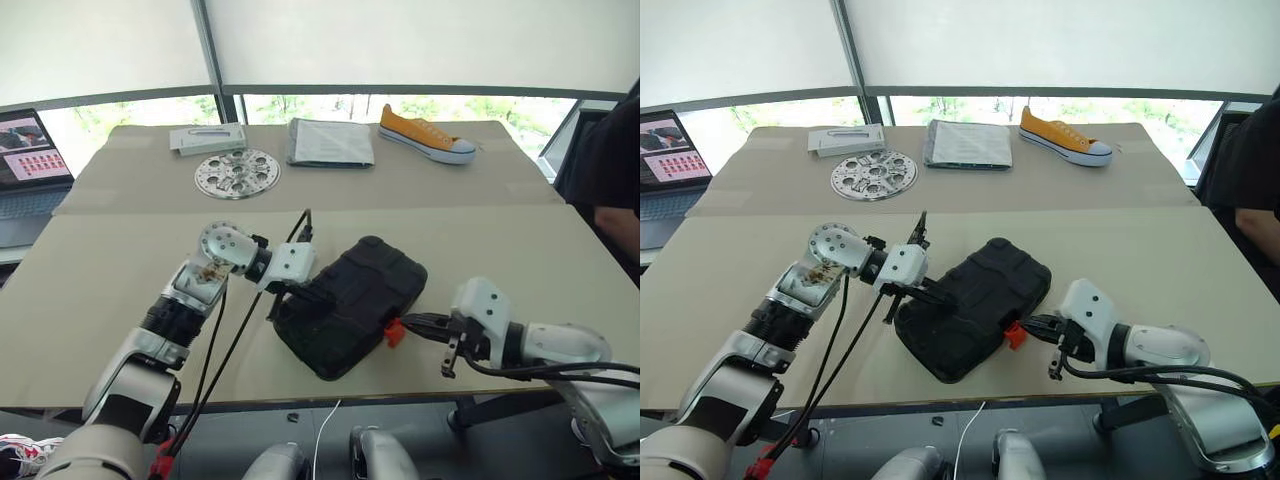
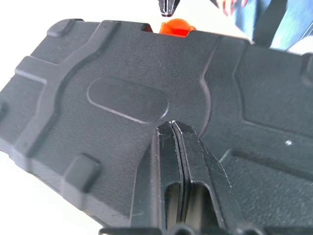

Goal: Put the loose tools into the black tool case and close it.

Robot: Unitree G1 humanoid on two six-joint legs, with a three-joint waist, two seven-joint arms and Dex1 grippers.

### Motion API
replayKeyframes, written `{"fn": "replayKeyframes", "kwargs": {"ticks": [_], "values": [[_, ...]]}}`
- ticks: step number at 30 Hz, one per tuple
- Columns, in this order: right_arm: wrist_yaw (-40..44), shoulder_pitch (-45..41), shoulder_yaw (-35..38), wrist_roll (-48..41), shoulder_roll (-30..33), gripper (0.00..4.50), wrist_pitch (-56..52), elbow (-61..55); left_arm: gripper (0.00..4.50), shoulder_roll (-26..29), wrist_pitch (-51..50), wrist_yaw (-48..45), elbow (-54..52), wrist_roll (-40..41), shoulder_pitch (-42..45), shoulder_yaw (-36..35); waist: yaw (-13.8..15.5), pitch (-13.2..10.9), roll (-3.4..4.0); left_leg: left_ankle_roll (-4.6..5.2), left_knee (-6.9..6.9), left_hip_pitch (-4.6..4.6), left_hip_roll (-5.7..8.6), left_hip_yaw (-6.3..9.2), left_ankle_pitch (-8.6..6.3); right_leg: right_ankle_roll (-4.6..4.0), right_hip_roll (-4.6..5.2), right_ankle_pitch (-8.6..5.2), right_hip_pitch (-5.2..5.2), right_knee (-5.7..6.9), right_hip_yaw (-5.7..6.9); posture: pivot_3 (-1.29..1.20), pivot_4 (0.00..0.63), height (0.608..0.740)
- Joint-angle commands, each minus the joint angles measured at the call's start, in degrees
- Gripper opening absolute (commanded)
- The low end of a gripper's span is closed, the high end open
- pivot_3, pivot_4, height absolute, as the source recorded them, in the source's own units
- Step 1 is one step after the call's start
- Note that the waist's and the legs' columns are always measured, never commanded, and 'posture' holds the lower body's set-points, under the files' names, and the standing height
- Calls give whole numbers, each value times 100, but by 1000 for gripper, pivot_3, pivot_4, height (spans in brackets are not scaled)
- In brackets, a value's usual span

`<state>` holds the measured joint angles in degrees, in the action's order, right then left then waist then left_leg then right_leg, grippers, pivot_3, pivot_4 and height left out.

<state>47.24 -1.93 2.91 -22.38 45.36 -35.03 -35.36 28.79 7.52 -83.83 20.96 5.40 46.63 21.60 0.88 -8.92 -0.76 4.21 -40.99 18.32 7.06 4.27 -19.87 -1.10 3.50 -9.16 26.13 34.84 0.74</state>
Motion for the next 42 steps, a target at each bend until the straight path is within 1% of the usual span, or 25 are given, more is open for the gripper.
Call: {"fn": "replayKeyframes", "kwargs": {"ticks": [1, 7, 12, 16, 20, 23, 29, 34, 38, 42], "values": [[-30, 95, -127, 136, 86, 0, 43, -11, 57, -24, -115, 3, 202, -212, -126, 138, -1, 1, 0, 2, 1, 0, 0, 0, 0, 2, 0, -1, 1, 2, -2, 0, 150, 740], [-2, 660, -87, 281, 291, 0, 162, -72, 57, -19, -142, 56, 134, -199, -177, 67, 35, 5, 1, 7, -1, 0, 1, -1, 3, 3, -3, -2, 4, 7, -2, 0, 150, 740], [-142, 915, 377, -207, 113, 0, -166, -371, 57, 14, -174, 72, 66, -182, -236, 30, 37, 6, 2, 6, -1, 0, 1, 0, 3, 3, -3, -2, 4, 6, -3, 0, 150, 740], [-179, 1078, 86, -2, 132, 0, -48, -367, 57, -12, -144, 71, 93, -199, -224, 36, 36, 7, 2, 5, -1, -1, 0, 0, 2, 3, -4, -2, 3, 7, -3, 0, 150, 740], [-337, 839, -365, 260, -23, 0, 12, -60, 57, -111, 30, 90, 211, -284, -133, 122, 33, 8, 2, 4, 0, -1, 0, -1, 2, 4, -4, -2, 4, 6, -3, 0, 150, 740], [-448, 566, -708, 592, -139, 0, 143, 406, 57, -207, 119, 92, 327, -319, -15, 172, 46, 8, 2, 4, -2, -1, 1, -1, 2, 4, -2, -2, 2, 6, -3, 0, 150, 740], [-606, 107, -1011, 879, -498, 0, 369, 854, 57, -365, 456, 109, 585, -483, 147, 273, 48, 13, -1, 5, -1, -2, -1, -1, 3, 4, -6, -2, 3, 6, -2, 0, 150, 740], [-680, 54, -707, 656, -737, 0, 350, 548, 57, -400, 873, 138, 771, -689, 173, 393, 59, 15, -2, 5, -4, -1, 1, -1, 3, 4, -4, -2, 2, 6, -4, 0, 150, 740], [-686, -7, -319, 272, -777, 0, 65, 114, 57, -426, 943, 134, 846, -701, 180, 380, 47, 17, 3, 5, -2, -1, 0, -1, 3, 4, -4, -2, 6, 9, -5, 0, 150, 740], [-701, -158, -113, 115, -743, 0, -156, -86, 57, -431, 989, 122, 899, -713, 193, 382, -10, 17, 3, 5, 2, 0, -1, -1, 3, 3, -7, -2, 8, 8, -6, 0, 150, 740]]}}
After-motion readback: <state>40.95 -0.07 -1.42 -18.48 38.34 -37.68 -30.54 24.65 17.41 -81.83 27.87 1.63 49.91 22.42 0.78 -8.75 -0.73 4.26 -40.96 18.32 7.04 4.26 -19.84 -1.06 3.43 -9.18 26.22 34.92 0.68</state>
